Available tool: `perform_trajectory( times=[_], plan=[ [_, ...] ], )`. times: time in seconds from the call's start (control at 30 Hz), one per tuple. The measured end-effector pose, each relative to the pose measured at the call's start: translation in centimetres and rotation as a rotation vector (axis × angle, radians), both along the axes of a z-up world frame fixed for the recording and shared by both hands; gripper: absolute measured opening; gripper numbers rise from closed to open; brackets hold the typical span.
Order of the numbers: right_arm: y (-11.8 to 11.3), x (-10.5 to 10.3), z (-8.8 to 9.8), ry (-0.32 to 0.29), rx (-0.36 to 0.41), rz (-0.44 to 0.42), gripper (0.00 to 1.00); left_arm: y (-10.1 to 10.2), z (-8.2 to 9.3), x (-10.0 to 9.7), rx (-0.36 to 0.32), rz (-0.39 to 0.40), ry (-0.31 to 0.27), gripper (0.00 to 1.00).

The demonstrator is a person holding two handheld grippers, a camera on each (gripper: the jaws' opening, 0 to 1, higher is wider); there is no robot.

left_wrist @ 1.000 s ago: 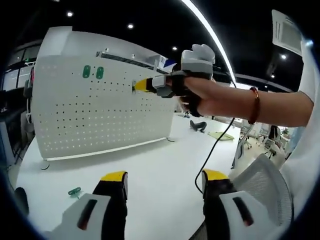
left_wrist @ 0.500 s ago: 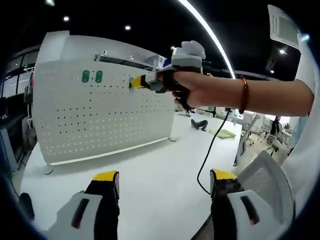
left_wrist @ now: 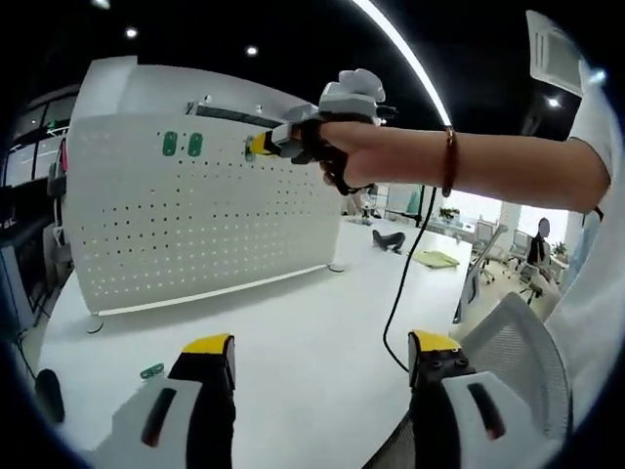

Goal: Insert the hook assembly into the mounting plate slot until the hook locks in place.

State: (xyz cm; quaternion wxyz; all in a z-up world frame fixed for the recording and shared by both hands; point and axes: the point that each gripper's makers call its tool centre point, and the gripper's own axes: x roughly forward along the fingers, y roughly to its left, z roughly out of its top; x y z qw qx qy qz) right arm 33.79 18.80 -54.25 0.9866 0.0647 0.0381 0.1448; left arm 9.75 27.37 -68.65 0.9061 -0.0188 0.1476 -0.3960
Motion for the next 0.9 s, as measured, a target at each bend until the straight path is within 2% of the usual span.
perform_trajectory(
  times=[0.17, 0.5, 0.9],
  plan=[
    [-0.1, 0.5, 0.4, -0.003, 0.009, -0.005, 0.01, 0.1, 0.1, 0.1, -0.008, 0.0, 0.005, 0.75],
    [0.5, 1.4, 0.6, -0.003, -0.011, -0.007, 0.01, 0.1, 0.3, 0.1, 0.014, 0.001, -0.033, 0.85],
    [0.6, 2.5, 1.7, -0.021, -0.037, -0.025, 0.01, 0.7, -0.1, 0.1, 0.03, 0.008, -0.02, 0.87]
  ],
)
